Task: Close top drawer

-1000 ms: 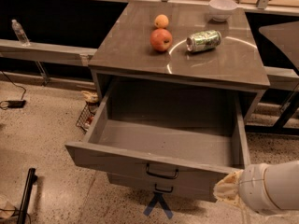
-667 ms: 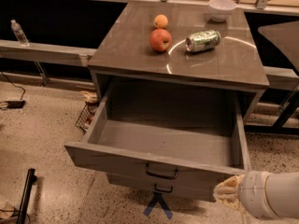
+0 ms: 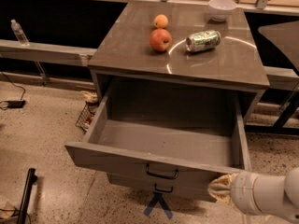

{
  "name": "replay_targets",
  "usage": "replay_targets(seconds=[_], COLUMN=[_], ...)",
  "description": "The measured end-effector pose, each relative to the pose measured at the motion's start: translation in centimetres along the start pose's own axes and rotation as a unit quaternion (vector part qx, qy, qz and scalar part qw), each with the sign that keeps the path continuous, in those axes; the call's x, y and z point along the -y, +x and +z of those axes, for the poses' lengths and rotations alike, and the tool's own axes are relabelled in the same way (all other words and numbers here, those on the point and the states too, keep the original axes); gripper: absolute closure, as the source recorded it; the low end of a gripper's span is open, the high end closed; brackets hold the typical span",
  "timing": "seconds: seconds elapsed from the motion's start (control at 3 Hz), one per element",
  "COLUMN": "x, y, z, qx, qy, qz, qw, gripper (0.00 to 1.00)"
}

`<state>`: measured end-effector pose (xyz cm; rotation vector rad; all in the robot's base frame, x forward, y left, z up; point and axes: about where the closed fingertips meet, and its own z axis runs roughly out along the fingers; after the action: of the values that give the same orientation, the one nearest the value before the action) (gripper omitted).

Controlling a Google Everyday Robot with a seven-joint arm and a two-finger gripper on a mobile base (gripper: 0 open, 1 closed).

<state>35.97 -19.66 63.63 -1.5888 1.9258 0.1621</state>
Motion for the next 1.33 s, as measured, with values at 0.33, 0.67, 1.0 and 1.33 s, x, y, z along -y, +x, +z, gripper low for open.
replay_targets(seconds=[0.33,0.67,1.0,1.33], x=[1.7,3.7,6.8,10.1], y=[-0.1,-0.5,-0.7,-0.6], z=[1.4,2.0,2.8,3.6], qx=[0.019,0.007,-0.021,-0.046], qy=[0.031,0.061,0.087,0.105], qz=[0.016,0.003,-0.039,-0.077], qw=[0.9992,0.9981,0.9952,0.9905], gripper=[1.0,1.0,1.0,1.0])
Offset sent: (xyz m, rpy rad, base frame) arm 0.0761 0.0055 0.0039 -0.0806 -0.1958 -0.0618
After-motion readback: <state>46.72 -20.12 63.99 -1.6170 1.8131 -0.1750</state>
